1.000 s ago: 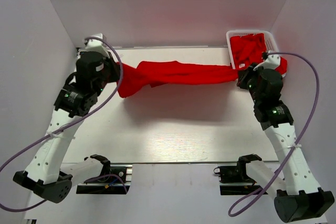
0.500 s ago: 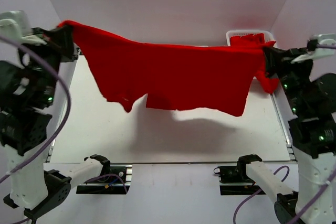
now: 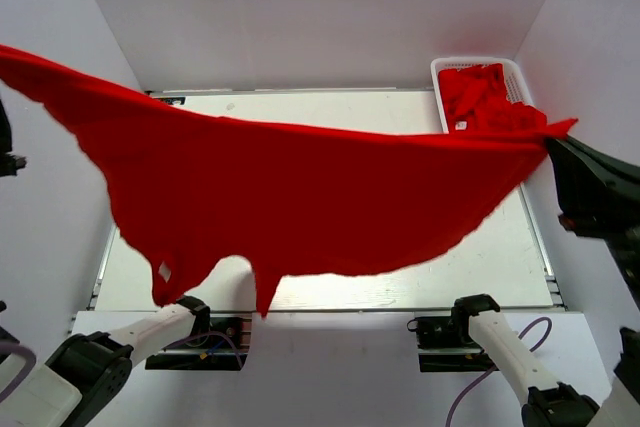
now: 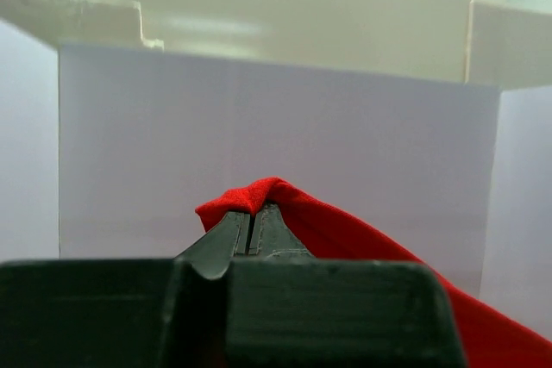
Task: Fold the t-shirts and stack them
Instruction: Flatten out the tshirt
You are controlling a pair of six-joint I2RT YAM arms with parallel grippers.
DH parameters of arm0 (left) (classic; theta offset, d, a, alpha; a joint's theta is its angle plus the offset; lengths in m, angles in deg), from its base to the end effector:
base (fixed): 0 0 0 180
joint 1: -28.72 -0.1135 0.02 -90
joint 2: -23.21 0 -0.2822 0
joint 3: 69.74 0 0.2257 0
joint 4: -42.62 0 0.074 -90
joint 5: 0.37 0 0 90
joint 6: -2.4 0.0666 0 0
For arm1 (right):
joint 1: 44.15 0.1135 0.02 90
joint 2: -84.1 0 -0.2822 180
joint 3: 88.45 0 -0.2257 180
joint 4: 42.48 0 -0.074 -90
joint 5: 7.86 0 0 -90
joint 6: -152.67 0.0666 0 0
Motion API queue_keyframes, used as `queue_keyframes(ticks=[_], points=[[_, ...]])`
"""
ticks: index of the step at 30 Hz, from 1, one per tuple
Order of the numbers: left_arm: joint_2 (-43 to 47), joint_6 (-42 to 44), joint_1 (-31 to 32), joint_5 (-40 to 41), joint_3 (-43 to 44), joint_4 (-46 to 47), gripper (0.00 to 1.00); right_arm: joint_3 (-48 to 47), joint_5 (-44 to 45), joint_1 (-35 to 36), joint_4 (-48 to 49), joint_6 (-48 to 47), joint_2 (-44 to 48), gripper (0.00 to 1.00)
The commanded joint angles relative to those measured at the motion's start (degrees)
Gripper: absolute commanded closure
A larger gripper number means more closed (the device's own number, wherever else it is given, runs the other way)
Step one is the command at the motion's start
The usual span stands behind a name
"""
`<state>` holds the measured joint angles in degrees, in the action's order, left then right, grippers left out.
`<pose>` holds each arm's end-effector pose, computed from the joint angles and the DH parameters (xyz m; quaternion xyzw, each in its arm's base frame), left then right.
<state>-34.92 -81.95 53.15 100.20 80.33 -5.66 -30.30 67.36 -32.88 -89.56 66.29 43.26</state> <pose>-0.0275 0.0259 0.6750 0.0199 0.4003 -0.1136 0.9091 -0.0459 0.0082 0.5982 -0.1444 0.4575 0.1734 0.8601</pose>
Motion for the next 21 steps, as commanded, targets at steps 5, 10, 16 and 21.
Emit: queue_keyframes(ticks=[5,10,16,21], points=[[-4.0,2.8,-0.5,-1.9,-3.0,3.9,1.00,3.8,1.8,-0.1,3.0,0.0,0.7,1.00],[-8.0,2.8,0.7,6.3,-15.4,8.3,1.00,18.7,9.9,-0.1,8.9,2.7,-2.6,1.00],[-20.2,0.5,-0.7,17.1,-30.2,11.6,1.00,38.4,17.4,-0.1,19.2,7.2,-11.4,1.00],[-34.0,-4.5,-4.3,13.3,-40.2,19.9,1.00,46.1,18.9,-0.3,25.2,8.7,-25.1,1.00]])
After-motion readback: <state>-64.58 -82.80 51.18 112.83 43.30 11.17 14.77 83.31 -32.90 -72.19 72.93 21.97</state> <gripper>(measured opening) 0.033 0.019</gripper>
